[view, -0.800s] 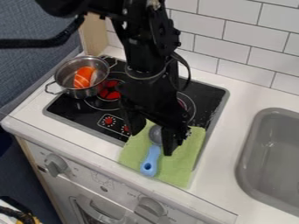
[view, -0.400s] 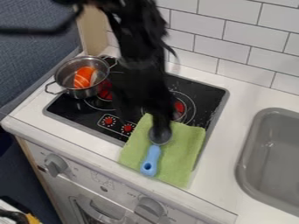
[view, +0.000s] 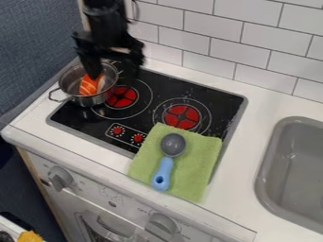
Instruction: Moved orange object to the bottom left burner
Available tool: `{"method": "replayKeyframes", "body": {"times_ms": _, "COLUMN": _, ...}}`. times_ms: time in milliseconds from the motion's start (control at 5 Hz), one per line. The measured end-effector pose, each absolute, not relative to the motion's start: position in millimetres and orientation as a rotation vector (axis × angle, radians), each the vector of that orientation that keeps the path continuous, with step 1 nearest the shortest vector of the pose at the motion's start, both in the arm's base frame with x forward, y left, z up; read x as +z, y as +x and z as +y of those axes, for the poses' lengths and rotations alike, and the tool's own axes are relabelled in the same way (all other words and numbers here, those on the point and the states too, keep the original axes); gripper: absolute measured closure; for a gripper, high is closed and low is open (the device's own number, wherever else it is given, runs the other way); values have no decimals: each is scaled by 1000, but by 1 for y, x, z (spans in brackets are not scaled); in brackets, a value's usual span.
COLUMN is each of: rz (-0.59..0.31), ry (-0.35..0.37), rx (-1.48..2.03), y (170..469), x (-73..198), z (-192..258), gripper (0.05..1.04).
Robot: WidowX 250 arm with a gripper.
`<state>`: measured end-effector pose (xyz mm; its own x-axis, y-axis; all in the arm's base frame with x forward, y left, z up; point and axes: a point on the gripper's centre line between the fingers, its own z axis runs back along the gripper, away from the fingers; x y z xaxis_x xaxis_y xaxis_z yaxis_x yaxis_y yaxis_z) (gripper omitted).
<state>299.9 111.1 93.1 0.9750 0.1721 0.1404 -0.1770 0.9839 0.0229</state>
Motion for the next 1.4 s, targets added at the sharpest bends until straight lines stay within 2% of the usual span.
{"method": "replayKeyframes", "body": {"times_ms": 200, "rz": -140, "ry": 56, "rx": 245, "y": 311, "x": 94, "z": 158, "gripper": 83}}
{"method": "replayKeyframes", "body": {"times_ms": 400, "rz": -142, "ry": 63, "rx": 290, "y": 311, "x": 93, "z": 177, "gripper": 83}}
{"method": "replayKeyframes", "body": {"times_ms": 800, "rz": -71, "ry": 47, "rx": 310, "y": 318, "x": 54, "z": 182, "gripper": 83}}
{"method": "replayKeyframes", "body": {"times_ms": 1000, "rz": -45, "ry": 45, "rx": 288, "y": 325, "x": 42, "z": 168, "gripper": 83}}
{"method": "replayKeyframes", "body": {"times_ms": 1200, "rz": 10, "ry": 62, "rx": 284, "y": 331, "x": 20, "z": 166, "gripper": 83}}
{"method": "replayKeyframes", "body": {"times_ms": 1400, "rz": 42, "ry": 73, "rx": 295, "y": 332, "x": 13, "z": 171, "gripper": 136}}
